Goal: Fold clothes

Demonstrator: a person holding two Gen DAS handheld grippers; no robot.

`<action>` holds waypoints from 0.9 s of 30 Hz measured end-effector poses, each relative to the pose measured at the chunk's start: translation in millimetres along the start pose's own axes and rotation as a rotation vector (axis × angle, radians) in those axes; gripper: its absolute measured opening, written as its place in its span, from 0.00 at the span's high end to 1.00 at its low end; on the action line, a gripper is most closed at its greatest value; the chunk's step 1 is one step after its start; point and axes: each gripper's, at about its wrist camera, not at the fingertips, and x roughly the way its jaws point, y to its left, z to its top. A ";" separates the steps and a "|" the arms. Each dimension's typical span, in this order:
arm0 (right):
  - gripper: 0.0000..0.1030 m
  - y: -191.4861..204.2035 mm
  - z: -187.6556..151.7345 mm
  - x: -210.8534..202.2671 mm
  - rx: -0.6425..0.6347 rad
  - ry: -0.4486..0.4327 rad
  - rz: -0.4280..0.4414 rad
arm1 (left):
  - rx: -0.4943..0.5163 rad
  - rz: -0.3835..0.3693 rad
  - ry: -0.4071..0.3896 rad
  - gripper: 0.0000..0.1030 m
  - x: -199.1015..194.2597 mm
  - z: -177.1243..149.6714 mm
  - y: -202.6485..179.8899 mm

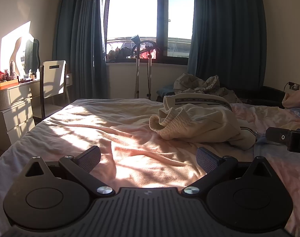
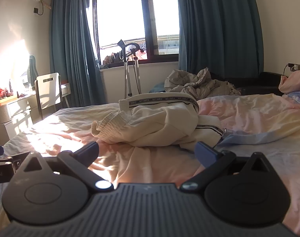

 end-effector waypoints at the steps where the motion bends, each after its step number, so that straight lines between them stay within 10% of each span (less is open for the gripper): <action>1: 0.00 0.1 0.2 -0.2 0.000 -0.001 0.000 | 0.001 0.001 0.000 0.00 -0.4 -0.1 -0.1; 14: 0.00 -11.6 54.6 35.8 0.099 -0.044 -0.054 | 0.037 0.000 0.040 0.00 30.9 15.0 -9.7; 27: 0.00 -60.5 25.8 92.5 0.201 0.033 -0.085 | 0.199 -0.150 0.080 0.00 203.9 62.4 -68.0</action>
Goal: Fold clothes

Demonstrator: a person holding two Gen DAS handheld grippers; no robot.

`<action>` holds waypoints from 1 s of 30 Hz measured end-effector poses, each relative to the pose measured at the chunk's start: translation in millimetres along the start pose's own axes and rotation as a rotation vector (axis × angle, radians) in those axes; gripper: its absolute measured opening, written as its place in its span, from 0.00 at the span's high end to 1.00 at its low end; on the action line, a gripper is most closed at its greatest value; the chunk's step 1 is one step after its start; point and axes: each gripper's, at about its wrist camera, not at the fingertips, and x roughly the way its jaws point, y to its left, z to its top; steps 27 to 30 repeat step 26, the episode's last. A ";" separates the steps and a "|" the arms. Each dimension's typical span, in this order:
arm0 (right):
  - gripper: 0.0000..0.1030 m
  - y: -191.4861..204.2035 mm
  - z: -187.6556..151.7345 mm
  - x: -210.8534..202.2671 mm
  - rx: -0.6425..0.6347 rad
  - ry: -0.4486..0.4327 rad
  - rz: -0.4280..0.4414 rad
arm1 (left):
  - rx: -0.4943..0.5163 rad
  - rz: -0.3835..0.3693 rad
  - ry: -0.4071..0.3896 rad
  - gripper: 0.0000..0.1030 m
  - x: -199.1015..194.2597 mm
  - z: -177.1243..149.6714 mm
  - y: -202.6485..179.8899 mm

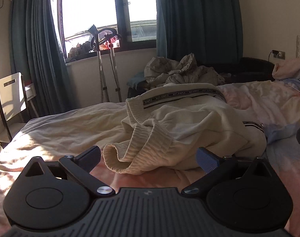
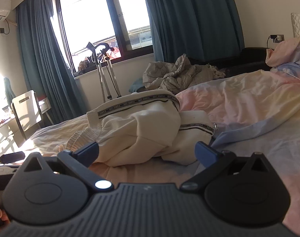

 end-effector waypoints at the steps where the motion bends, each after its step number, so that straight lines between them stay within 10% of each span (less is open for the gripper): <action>1: 0.00 -0.1 -1.0 4.5 0.001 0.001 0.000 | 0.011 -0.011 0.002 0.00 18.9 4.0 -1.0; 8: 0.00 -9.2 -9.3 34.2 0.047 0.042 0.034 | -0.011 -0.116 0.101 0.05 104.4 2.7 4.2; 13: 0.00 -15.5 -17.5 52.1 0.083 0.075 0.041 | -0.089 -0.170 0.120 0.48 128.3 -4.6 9.3; 21: 0.00 -12.7 -22.9 53.3 0.044 0.065 0.009 | -0.230 -0.207 -0.081 0.73 63.0 37.5 33.6; 30: 0.00 -7.1 -22.2 47.3 0.013 0.052 -0.008 | -0.269 -0.175 -0.220 0.77 3.8 93.6 63.0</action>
